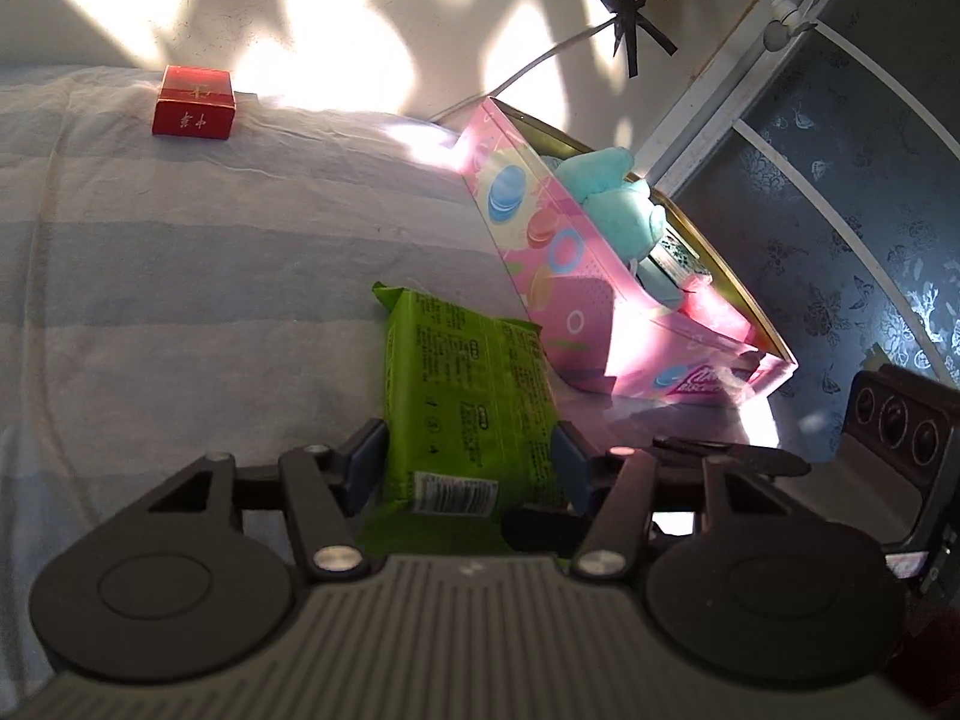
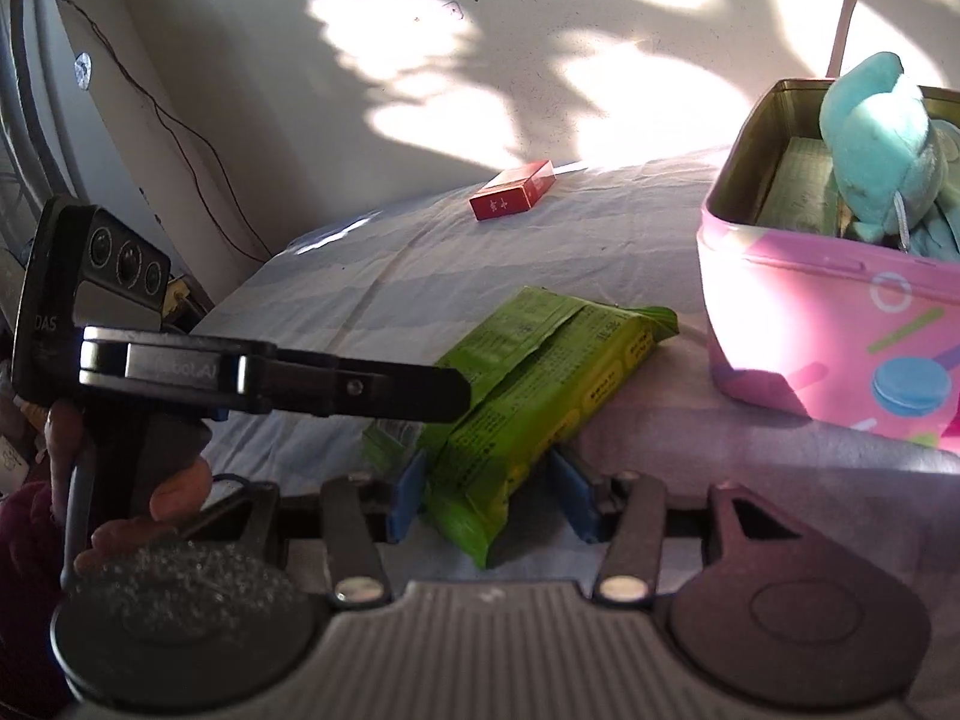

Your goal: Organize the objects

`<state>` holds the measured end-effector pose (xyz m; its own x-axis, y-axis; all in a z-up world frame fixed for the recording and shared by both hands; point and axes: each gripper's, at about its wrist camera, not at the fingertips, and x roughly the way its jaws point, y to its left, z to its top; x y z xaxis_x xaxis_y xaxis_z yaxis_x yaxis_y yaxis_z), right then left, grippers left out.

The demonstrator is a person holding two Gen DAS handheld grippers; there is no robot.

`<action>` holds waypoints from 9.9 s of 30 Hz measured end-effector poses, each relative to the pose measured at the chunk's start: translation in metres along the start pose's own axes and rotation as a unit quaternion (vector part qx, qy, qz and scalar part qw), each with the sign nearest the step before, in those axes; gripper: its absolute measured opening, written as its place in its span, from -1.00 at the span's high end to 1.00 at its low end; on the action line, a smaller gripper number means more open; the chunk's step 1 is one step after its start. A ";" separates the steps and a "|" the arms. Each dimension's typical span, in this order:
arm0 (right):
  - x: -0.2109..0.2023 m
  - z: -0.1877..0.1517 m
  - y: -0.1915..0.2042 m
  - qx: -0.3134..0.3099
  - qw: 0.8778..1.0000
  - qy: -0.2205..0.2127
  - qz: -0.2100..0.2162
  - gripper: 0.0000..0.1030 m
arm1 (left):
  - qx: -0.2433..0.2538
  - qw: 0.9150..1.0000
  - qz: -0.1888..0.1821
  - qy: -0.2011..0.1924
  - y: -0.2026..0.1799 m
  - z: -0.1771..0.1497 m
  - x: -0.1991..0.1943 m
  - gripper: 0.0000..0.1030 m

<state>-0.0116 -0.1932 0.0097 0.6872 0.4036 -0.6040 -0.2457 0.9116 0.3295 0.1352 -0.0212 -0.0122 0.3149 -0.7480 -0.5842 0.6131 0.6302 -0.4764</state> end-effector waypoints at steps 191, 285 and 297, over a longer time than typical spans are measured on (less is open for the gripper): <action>-0.145 -0.009 -0.158 0.100 0.928 -0.262 -0.245 -0.47 | 0.198 0.979 0.044 -0.030 -0.226 0.078 0.133 -0.34; -0.173 -0.043 -0.087 0.127 0.919 -0.287 -0.237 -0.47 | 0.192 0.943 0.265 -0.066 -0.176 -0.006 0.056 -1.00; -0.179 -0.049 -0.091 0.122 0.919 -0.293 -0.234 -0.50 | 0.186 0.940 0.280 -0.054 -0.190 -0.012 0.059 -1.00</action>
<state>-0.1454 -0.3441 0.0522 0.9465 -0.2048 -0.2495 0.2817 0.9014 0.3287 0.0292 -0.1827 0.0360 0.7239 -0.3498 -0.5947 0.5333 0.8306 0.1605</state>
